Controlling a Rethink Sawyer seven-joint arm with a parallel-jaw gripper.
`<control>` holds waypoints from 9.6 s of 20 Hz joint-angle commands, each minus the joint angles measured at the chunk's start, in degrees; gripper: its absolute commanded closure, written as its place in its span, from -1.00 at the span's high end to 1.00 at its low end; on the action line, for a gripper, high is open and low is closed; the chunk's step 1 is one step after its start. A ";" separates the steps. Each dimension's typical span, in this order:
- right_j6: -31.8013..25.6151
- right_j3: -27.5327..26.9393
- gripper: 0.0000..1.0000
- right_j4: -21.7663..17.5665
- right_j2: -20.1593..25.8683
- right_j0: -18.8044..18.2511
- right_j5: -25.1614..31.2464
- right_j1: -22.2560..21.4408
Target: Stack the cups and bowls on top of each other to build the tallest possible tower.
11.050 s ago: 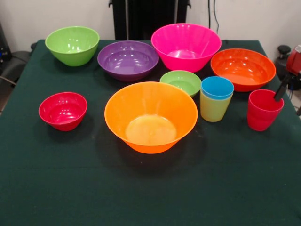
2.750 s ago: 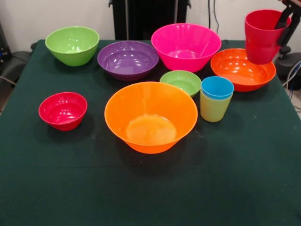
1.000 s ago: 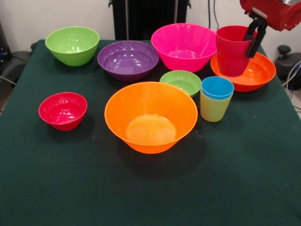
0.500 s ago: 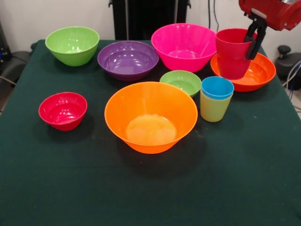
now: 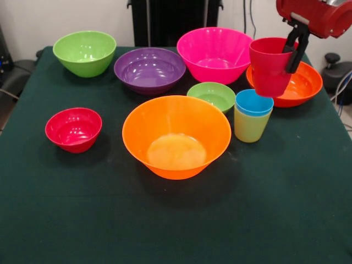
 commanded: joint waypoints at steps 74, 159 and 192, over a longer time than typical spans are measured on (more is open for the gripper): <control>-0.99 7.79 -1.00 -10.79 11.13 -2.45 -6.42 0.64; -1.59 10.71 -1.00 -10.10 12.30 -2.34 -7.41 0.94; -1.14 6.20 -1.00 -10.37 10.92 -1.83 -0.96 3.51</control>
